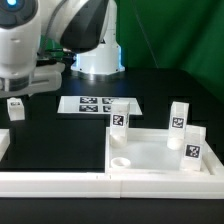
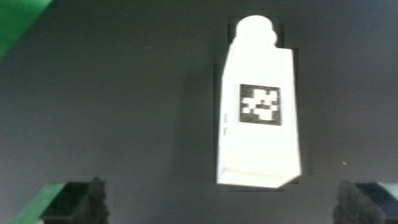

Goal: Assemble square table

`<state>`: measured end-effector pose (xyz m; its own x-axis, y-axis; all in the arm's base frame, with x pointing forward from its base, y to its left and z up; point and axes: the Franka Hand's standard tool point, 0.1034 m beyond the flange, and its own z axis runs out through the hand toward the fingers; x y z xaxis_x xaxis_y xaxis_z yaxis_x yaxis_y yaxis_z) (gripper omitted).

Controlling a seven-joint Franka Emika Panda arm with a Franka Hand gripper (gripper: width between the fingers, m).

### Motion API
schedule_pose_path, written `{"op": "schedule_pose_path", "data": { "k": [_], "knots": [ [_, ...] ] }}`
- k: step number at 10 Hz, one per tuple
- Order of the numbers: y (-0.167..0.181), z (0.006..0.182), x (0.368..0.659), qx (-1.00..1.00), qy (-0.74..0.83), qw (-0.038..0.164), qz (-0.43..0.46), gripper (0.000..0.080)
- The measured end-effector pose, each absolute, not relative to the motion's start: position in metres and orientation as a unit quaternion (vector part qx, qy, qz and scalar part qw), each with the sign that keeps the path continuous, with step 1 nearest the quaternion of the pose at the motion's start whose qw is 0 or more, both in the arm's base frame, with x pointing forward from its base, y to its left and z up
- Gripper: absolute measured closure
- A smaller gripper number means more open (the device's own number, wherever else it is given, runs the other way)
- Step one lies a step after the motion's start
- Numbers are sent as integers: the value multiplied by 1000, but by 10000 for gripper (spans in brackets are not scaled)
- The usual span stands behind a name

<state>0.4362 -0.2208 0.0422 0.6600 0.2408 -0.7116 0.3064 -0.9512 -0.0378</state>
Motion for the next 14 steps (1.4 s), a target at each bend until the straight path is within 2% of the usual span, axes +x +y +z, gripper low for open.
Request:
{"op": "schedule_pose_path", "data": {
  "k": [2,4,8,9,10,11,12,14],
  "knots": [
    [-217,22,406,903,142,36,-404,151],
    [-209,7,396,899,138,42,-414,151],
    [-206,5,391,896,140,41,-418,151],
    [-206,5,391,896,140,41,-418,252],
    [-206,5,391,896,140,41,-418,252],
    [-206,5,391,896,140,41,-418,435],
    [-206,5,391,896,140,41,-418,511],
    [-206,5,391,896,140,41,-418,511]
  ]
}}
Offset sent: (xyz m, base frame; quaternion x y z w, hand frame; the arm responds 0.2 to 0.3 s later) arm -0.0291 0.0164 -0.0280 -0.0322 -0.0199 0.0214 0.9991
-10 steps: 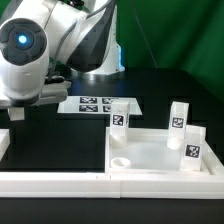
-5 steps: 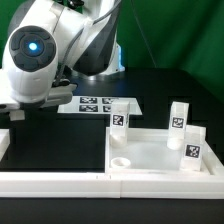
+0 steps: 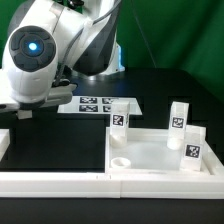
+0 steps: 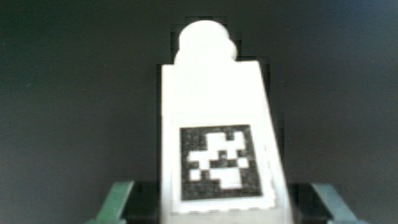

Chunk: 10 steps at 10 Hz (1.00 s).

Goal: Assemble square table

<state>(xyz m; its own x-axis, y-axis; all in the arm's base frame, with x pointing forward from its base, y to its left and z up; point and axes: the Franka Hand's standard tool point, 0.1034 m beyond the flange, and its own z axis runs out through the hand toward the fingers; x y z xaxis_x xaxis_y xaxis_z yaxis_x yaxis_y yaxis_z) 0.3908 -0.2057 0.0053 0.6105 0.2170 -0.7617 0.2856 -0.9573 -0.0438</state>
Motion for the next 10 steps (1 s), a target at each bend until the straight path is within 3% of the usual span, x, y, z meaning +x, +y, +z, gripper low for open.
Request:
{"op": "schedule_pose_path", "data": {
  "k": [4,5,6,8,10],
  "knots": [
    [-202,9,392,895,137,38,-424,511],
    [-184,39,412,886,127,28,-445,511],
    [-161,64,449,898,115,52,-421,509],
    [-144,100,469,897,134,51,-418,509],
    [-162,95,464,907,133,48,-398,509]
  ]
}}
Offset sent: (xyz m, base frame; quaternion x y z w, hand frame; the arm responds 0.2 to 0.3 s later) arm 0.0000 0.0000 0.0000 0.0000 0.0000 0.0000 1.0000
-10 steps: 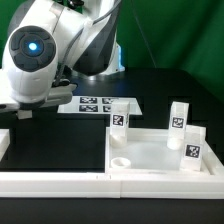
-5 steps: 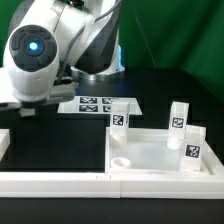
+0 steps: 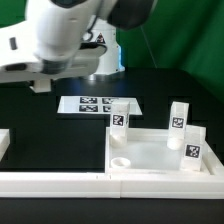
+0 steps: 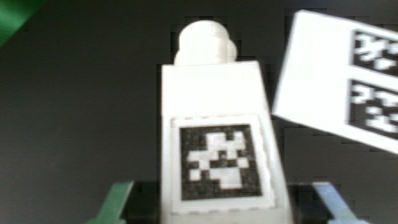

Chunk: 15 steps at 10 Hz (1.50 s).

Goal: Assemble square table

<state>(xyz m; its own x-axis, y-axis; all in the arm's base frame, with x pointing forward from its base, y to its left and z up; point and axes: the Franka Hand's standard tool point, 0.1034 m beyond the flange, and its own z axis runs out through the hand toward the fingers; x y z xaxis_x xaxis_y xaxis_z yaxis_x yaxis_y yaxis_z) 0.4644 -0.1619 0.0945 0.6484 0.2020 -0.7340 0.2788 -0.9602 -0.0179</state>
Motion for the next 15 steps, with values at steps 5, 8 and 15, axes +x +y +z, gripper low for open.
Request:
{"op": "schedule_pose_path", "data": {
  "k": [5,8,15],
  "knots": [
    [-128,133,546,950,79,70,-295,509],
    [-84,153,594,978,23,89,-187,509],
    [-68,148,615,998,-7,44,34,509]
  ]
}}
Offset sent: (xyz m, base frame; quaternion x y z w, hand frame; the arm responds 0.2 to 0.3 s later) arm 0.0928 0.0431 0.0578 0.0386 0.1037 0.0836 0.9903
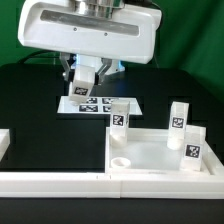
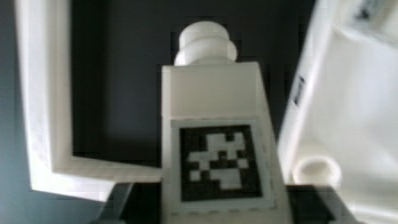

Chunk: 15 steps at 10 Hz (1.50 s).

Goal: Assemble square table

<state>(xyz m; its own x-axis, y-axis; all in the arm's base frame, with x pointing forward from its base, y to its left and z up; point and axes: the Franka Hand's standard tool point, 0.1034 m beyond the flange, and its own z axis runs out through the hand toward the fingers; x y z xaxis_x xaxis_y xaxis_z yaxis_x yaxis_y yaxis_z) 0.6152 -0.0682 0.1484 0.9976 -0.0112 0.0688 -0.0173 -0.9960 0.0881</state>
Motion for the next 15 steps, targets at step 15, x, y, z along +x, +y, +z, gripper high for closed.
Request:
{"op": "schedule_pose_path", "data": {
  "k": [15],
  "knots": [
    [-70,138,649,969,-41,10,243,509]
  ]
}}
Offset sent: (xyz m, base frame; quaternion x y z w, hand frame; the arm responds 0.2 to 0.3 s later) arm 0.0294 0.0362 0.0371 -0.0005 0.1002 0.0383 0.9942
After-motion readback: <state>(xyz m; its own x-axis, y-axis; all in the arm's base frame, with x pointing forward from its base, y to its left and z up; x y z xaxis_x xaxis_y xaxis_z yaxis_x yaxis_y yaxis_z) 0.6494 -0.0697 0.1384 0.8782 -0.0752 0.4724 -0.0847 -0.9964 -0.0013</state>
